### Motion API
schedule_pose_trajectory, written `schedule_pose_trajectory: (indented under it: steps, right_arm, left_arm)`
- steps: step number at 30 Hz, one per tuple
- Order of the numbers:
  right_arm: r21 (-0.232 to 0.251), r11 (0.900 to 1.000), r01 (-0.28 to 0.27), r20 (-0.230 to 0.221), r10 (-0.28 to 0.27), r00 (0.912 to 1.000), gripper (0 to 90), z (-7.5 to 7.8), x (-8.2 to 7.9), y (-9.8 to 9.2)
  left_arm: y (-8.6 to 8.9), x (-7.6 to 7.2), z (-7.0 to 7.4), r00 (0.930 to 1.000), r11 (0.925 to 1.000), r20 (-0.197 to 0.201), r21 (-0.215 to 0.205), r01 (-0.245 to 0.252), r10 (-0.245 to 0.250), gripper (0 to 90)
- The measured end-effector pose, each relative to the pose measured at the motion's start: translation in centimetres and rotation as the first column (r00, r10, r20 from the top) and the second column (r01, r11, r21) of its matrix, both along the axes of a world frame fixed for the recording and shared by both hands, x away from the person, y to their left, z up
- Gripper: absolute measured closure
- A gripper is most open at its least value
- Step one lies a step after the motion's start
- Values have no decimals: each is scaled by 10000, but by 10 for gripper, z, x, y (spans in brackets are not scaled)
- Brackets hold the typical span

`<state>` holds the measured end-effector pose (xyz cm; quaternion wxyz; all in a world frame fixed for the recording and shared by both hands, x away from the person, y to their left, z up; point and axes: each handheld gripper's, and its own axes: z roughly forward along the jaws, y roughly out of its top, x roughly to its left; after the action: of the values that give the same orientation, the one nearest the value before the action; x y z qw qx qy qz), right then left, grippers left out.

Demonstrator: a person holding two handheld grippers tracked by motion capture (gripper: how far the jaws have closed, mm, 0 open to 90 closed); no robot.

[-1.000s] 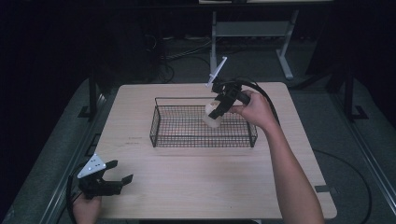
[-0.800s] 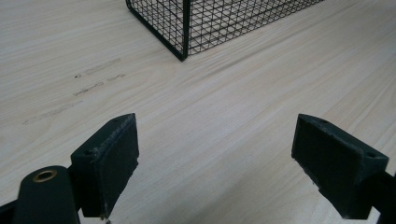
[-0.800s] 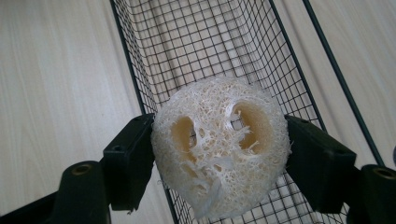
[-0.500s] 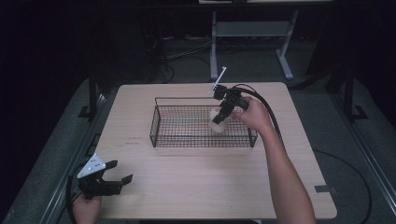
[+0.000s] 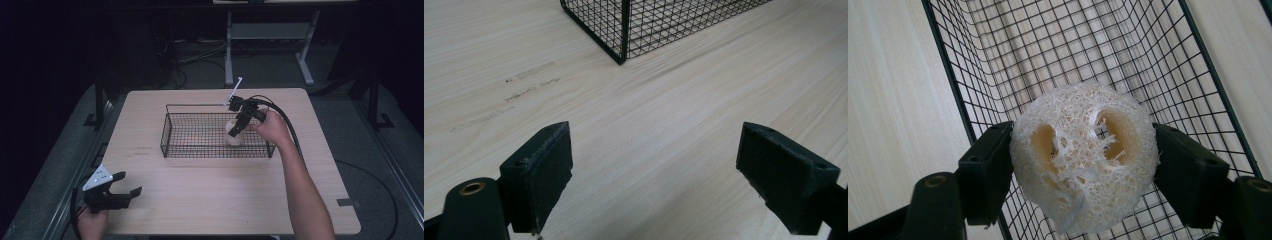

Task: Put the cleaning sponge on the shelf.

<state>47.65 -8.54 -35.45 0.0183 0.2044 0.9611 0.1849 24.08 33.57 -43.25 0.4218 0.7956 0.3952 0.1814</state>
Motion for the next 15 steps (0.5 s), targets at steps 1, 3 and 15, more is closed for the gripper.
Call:
schedule_pose_trajectory:
  steps: [1, 3, 15]
  right_arm:
    - [38, 10000, 19, 17, -19, 10000, 282, 0, 0, 0]
    - [202, 9998, 60, 32, -61, 10000, 282, -1, 0, 0]
    - [124, 9997, 221, -161, -219, 9996, 281, -15, 3, 0]
  left_arm:
    - [0, 0, 0, 10000, 10000, -6, 12, 17, -17, 137]
    - [0, 0, 0, 10000, 10000, -26, 37, 32, -32, 137]
    - [-1, 0, 0, 10000, 10000, 8, 62, 42, -42, 137]
